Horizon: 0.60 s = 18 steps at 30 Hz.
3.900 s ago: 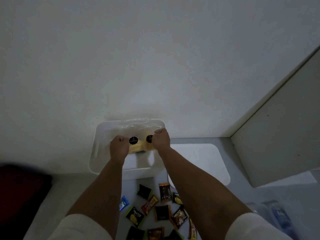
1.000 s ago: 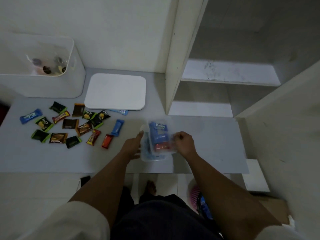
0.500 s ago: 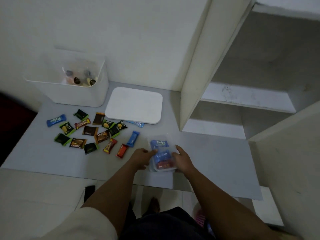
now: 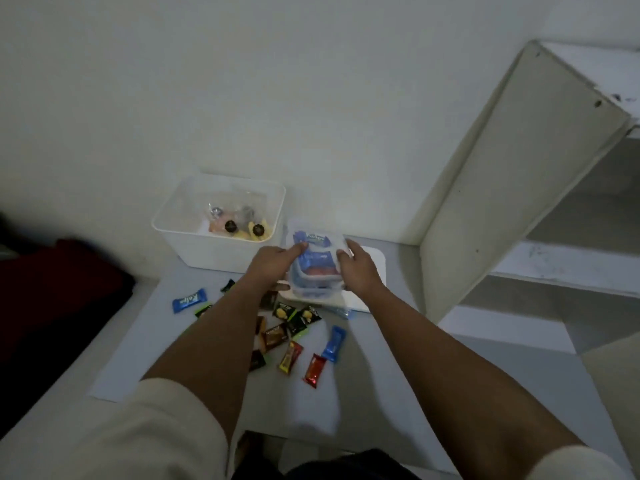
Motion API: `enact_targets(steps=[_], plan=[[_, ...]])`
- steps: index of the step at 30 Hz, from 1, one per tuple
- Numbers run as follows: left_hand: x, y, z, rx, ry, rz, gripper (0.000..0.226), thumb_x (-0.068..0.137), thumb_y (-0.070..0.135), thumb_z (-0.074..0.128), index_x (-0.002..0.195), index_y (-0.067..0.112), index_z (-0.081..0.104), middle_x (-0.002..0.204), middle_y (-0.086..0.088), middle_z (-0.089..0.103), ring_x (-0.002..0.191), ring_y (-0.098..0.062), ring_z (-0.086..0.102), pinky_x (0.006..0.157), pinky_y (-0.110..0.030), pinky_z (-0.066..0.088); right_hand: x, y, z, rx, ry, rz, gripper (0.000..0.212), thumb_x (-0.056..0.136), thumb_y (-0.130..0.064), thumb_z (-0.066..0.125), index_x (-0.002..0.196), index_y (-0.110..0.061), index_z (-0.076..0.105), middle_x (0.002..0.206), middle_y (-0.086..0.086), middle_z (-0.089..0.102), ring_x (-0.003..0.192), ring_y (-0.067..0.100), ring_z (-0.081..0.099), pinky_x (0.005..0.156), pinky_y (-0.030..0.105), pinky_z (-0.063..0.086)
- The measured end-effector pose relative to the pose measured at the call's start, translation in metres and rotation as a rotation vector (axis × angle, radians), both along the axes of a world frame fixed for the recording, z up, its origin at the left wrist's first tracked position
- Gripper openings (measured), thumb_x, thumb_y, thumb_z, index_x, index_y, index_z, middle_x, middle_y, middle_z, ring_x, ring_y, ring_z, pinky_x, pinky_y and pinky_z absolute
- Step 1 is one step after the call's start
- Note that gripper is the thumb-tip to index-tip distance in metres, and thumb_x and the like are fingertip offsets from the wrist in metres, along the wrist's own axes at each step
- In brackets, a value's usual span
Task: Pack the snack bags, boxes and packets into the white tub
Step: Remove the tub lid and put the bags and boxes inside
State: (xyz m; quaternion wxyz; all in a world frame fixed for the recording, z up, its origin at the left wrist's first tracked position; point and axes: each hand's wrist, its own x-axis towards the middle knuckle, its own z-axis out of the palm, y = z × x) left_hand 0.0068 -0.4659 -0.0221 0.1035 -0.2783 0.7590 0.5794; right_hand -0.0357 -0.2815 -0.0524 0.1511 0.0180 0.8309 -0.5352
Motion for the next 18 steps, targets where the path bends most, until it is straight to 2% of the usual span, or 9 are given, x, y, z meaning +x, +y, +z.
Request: enact_targets(steps=[2, 4, 6, 8, 10, 12, 15, 17, 18], plan=[[-0.022, -0.037, 0.014, 0.046, 0.015, 0.037, 0.053, 0.083, 0.055, 0.072, 0.102, 0.005, 0.072, 0.096, -0.013, 0.074, 0.078, -0.026, 0.071, 0.056, -0.031, 0.057, -0.021, -0.040, 0.024, 0.019, 0.023, 0.005, 0.051, 0.101, -0.034, 0.046, 0.152, -0.029, 0.040, 0.155, 0.004, 0.044, 0.128, 0.029, 0.055, 0.099, 0.052, 0.054], [-0.042, -0.074, 0.025, 0.098, -0.012, 0.046, 0.052, 0.083, 0.057, 0.071, 0.103, 0.009, 0.071, 0.097, -0.011, 0.074, 0.083, -0.028, 0.072, 0.064, -0.035, 0.060, -0.041, -0.077, 0.041, 0.025, -0.009, 0.018, 0.052, 0.102, -0.034, 0.044, 0.153, -0.030, 0.038, 0.156, 0.003, 0.040, 0.127, 0.032, 0.054, 0.085, 0.047, 0.060], [-0.060, -0.111, 0.029, 0.114, -0.037, 0.038, 0.051, 0.083, 0.060, 0.069, 0.102, 0.012, 0.071, 0.096, -0.011, 0.075, 0.084, -0.028, 0.073, 0.063, -0.035, 0.061, -0.061, -0.112, 0.052, 0.022, -0.068, 0.029, 0.052, 0.102, -0.032, 0.044, 0.153, -0.030, 0.037, 0.155, 0.004, 0.041, 0.124, 0.033, 0.055, 0.074, 0.041, 0.061], [-0.081, -0.144, 0.028, 0.141, -0.069, 0.039, 0.052, 0.084, 0.059, 0.068, 0.106, 0.011, 0.071, 0.096, -0.012, 0.074, 0.083, -0.028, 0.073, 0.060, -0.033, 0.060, -0.079, -0.144, 0.060, 0.033, -0.120, 0.045, 0.052, 0.100, -0.029, 0.044, 0.152, -0.027, 0.039, 0.149, 0.007, 0.047, 0.118, 0.034, 0.059, 0.075, 0.042, 0.062], [-0.097, -0.170, 0.026, 0.180, -0.089, 0.028, 0.048, 0.089, 0.055, 0.064, 0.107, 0.011, 0.067, 0.091, -0.011, 0.070, 0.079, -0.025, 0.069, 0.057, -0.031, 0.058, -0.094, -0.172, 0.063, 0.061, -0.159, 0.055, 0.044, 0.100, -0.025, 0.044, 0.144, -0.021, 0.046, 0.134, 0.011, 0.056, 0.106, 0.034, 0.065, 0.079, 0.043, 0.062], [-0.111, -0.191, 0.019, 0.181, -0.134, 0.025, 0.042, 0.093, 0.054, 0.060, 0.104, 0.013, 0.064, 0.084, -0.009, 0.064, 0.075, -0.021, 0.062, 0.066, -0.034, 0.057, -0.108, -0.196, 0.064, 0.109, -0.209, 0.058, 0.035, 0.099, -0.022, 0.044, 0.132, -0.014, 0.053, 0.120, 0.014, 0.061, 0.094, 0.032, 0.068, 0.080, 0.042, 0.062], [-0.133, -0.219, 0.001, 0.216, -0.252, -0.010, 0.041, 0.092, 0.053, 0.059, 0.101, 0.014, 0.065, 0.083, -0.008, 0.067, 0.078, -0.019, 0.064, 0.079, -0.040, 0.056, -0.126, -0.221, 0.058, 0.186, -0.326, 0.054, 0.031, 0.096, -0.022, 0.048, 0.121, -0.006, 0.058, 0.114, 0.021, 0.066, 0.085, 0.034, 0.069, 0.075, 0.041, 0.062], [-0.147, -0.231, -0.013, 0.259, -0.348, -0.045, 0.049, 0.087, 0.053, 0.062, 0.109, 0.010, 0.067, 0.089, -0.009, 0.072, 0.079, -0.021, 0.068, 0.073, -0.039, 0.059, -0.138, -0.234, 0.049, 0.243, -0.411, 0.068, 0.034, 0.095, -0.023, 0.052, 0.121, -0.002, 0.057, 0.112, 0.022, 0.067, 0.086, 0.034, 0.071, 0.073, 0.039, 0.063], [-0.154, -0.236, -0.018, 0.258, -0.386, -0.068, 0.053, 0.085, 0.054, 0.063, 0.111, 0.008, 0.068, 0.087, -0.011, 0.072, 0.074, -0.021, 0.069, 0.067, -0.037, 0.060, -0.143, -0.239, 0.046, 0.268, -0.449, 0.070, 0.035, 0.095, -0.025, 0.054, 0.121, -0.001, 0.056, 0.111, 0.022, 0.066, 0.087, 0.034, 0.071, 0.068, 0.037, 0.063]])
